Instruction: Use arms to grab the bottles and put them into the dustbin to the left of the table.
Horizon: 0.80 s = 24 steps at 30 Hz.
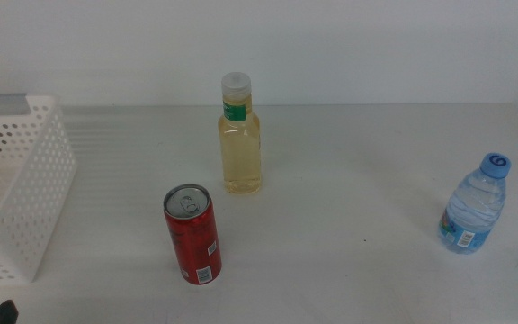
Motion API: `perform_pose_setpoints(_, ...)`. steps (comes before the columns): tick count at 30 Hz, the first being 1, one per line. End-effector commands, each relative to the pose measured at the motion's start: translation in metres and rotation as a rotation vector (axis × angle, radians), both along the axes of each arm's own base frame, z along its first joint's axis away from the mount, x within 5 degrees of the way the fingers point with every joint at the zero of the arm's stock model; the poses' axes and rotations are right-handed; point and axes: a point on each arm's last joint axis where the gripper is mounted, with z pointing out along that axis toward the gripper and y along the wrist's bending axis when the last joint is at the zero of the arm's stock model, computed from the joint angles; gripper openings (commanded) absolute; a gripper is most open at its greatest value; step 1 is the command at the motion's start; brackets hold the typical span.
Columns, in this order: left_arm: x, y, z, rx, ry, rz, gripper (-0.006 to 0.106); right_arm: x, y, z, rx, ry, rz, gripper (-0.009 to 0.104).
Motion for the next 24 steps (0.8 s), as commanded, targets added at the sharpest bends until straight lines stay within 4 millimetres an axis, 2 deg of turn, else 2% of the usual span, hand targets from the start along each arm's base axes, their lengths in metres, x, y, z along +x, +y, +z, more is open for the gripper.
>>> perform_pose_setpoints(1, 0.004, 0.000, 0.006, -0.008, -0.066, -0.005, 0.082, -0.002, 0.000, 0.011, -0.007, -0.109, -0.004, 0.070)
perform_pose_setpoints(12, 0.033, -0.014, 0.021, -0.003, -0.164, -0.163, 0.082, -0.002, 0.000, 0.011, -0.007, -0.109, -0.004, 0.070)
perform_pose_setpoints(19, 0.055, -0.035, 0.020, -0.016, -0.188, -0.324, 0.082, -0.002, 0.000, 0.011, -0.007, -0.109, -0.004, 0.070)
perform_pose_setpoints(24, 0.064, -0.050, 0.012, -0.031, -0.164, -0.420, 0.082, -0.002, 0.000, 0.011, -0.007, -0.109, -0.004, 0.070)
